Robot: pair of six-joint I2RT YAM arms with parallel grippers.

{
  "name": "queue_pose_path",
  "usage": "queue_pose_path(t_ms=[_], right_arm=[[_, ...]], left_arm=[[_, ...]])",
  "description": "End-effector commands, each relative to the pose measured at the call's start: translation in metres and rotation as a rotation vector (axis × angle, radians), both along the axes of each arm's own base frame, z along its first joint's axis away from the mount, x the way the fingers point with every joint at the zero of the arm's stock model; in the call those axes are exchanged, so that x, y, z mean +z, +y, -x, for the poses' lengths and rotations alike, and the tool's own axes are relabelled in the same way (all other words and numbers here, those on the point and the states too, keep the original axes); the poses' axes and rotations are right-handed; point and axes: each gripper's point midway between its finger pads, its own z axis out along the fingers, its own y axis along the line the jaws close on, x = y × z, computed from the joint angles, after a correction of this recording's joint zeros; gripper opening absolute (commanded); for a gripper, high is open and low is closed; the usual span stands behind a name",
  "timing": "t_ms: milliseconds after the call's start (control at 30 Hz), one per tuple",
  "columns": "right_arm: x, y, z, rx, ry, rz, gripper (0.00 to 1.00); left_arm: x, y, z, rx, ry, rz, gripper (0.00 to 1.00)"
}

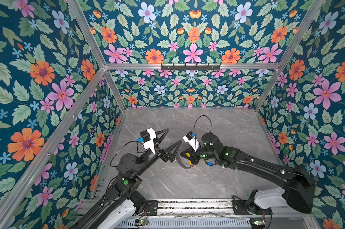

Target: Remove the keys from the keyring

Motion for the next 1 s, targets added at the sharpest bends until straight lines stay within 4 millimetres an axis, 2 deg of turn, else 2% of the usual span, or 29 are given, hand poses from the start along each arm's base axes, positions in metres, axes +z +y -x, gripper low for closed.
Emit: queue_pose_path(t_ms=[0,167,267,433,500,533,567,633,767,833,900,967], right_arm=[[-0.017,0.026,0.011,0.122,0.142,-0.043,0.00],[-0.080,0.051,-0.002,0.142,0.280,0.022,0.00],[-0.110,0.058,-0.008,0.129,0.327,0.061,0.00],[-0.156,0.050,-0.033,-0.005,0.344,0.171,0.01],[-0.169,0.043,-0.043,-0.062,0.327,0.221,0.07],[-0.174,0.039,-0.047,-0.088,0.317,0.240,0.14],[-0.175,0.037,-0.051,-0.105,0.312,0.247,0.25],[-0.178,0.033,-0.057,-0.135,0.303,0.259,0.39],[-0.167,0.027,-0.066,-0.188,0.251,0.251,0.64],[-0.153,0.024,-0.072,-0.216,0.208,0.221,0.76],[-0.132,0.020,-0.075,-0.235,0.152,0.174,0.99],[-0.109,0.015,-0.076,-0.255,0.093,0.132,0.99]], left_arm=[[0.002,0.007,0.001,0.043,-0.050,-0.006,1.00],[-0.006,0.008,0.001,0.043,-0.045,-0.002,1.00],[-0.011,0.008,0.001,0.041,-0.036,-0.006,1.00],[-0.018,0.005,-0.001,0.038,-0.018,-0.012,1.00],[-0.020,0.005,-0.002,0.038,-0.013,-0.013,1.00],[-0.021,0.005,-0.002,0.035,-0.011,-0.015,1.00],[-0.022,0.005,-0.002,0.035,-0.008,-0.016,1.00],[-0.023,0.004,-0.003,0.037,-0.006,-0.018,1.00],[-0.027,0.004,-0.005,0.042,0.000,-0.024,1.00],[-0.029,0.004,-0.007,0.053,0.005,-0.031,1.00],[-0.031,0.005,-0.010,0.069,0.012,-0.039,1.00],[-0.033,0.006,-0.013,0.090,0.019,-0.046,1.00]])
